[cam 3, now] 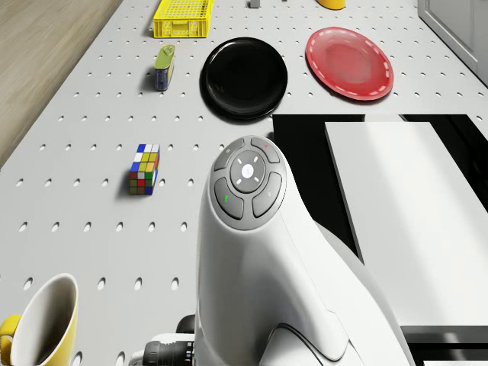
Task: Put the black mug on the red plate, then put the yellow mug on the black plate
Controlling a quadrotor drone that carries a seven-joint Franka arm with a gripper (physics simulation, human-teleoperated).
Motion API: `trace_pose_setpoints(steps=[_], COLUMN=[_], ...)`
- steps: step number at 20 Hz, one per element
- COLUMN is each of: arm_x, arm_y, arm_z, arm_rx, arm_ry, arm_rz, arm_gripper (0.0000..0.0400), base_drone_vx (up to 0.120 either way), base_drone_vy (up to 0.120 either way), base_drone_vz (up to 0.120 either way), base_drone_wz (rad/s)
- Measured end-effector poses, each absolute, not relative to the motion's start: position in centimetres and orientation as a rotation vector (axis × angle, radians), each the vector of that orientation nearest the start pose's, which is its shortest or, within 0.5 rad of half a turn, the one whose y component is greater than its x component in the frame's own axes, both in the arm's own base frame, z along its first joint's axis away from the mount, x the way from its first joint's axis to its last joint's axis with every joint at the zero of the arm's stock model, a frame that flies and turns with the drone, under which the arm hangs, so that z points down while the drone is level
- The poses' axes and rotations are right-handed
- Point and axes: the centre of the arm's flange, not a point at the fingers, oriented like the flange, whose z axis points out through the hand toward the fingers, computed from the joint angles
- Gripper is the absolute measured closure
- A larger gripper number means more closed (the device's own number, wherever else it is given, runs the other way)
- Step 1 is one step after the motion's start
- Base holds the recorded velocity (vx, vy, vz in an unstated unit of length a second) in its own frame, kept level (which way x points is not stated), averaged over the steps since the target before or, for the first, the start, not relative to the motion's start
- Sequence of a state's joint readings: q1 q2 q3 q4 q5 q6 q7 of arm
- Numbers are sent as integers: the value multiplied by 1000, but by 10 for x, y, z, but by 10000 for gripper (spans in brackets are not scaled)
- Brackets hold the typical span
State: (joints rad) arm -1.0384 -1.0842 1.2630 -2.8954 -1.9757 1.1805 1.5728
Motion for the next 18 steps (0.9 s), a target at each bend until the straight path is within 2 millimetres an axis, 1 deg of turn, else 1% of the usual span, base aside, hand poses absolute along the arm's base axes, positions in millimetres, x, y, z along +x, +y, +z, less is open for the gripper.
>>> trace_pose_setpoints(steps=[18], arm_x=[307], arm_y=[0], arm_z=[491], arm_rx=[1], arm_ry=[-2], arm_rz=[784], arm_gripper=[0], base_drone_vx=[120], base_drone_vy=[0], base_drone_vz=[-120], base_drone_wz=[0])
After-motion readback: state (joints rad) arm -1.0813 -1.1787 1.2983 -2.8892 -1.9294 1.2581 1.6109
